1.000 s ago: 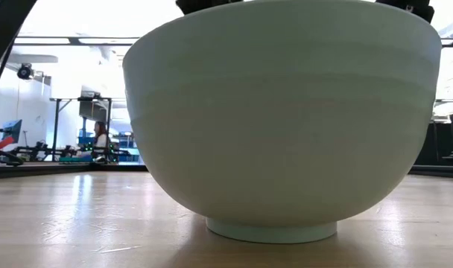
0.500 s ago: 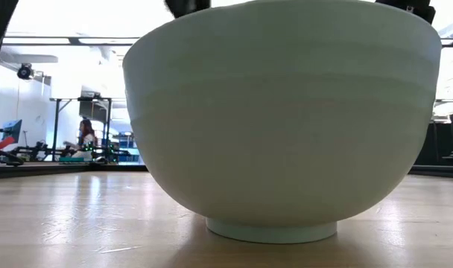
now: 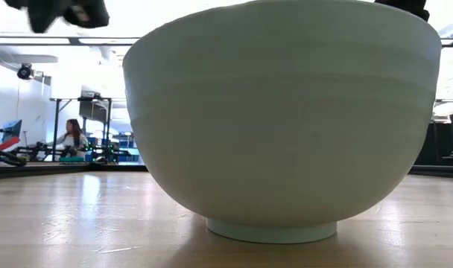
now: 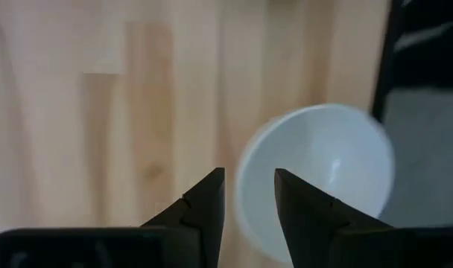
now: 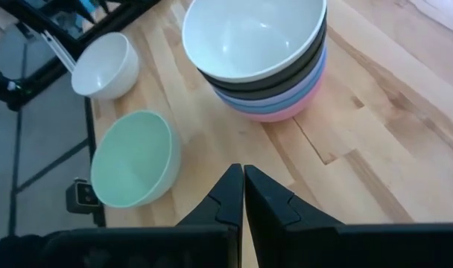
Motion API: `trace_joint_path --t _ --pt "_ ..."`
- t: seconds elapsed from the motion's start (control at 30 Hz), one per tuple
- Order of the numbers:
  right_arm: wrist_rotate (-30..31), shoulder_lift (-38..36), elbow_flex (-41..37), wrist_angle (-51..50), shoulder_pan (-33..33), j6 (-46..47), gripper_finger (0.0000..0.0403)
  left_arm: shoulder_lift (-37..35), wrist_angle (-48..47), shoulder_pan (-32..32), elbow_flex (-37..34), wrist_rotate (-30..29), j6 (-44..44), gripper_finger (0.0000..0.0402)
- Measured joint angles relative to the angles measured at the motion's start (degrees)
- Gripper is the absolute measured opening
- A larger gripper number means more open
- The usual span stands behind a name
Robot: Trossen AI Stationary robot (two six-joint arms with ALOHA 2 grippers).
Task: Nest bowls inside each other
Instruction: Stack the left white bowl into the white bowl
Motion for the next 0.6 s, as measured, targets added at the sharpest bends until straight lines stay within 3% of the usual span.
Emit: trace_joint_path --t 0.27,0.47,0.6 --pt "0.0 1.5 0.0 0.0 0.0 -1.1 0.0009 -8.5 23.3 -8.0 -20.0 -2.2 -20.1 0.0102" --pt "-0.1 1.5 0.0 0.0 0.0 -1.2 0.0009 -8.0 25.3 -10.6 -28.1 -2.5 -28.5 0.0102" --pt "-0.2 1.5 0.0 0.0 0.0 -1.0 0.0009 -7.0 26.5 -10.7 -30.0 -2.7 -29.2 0.0102"
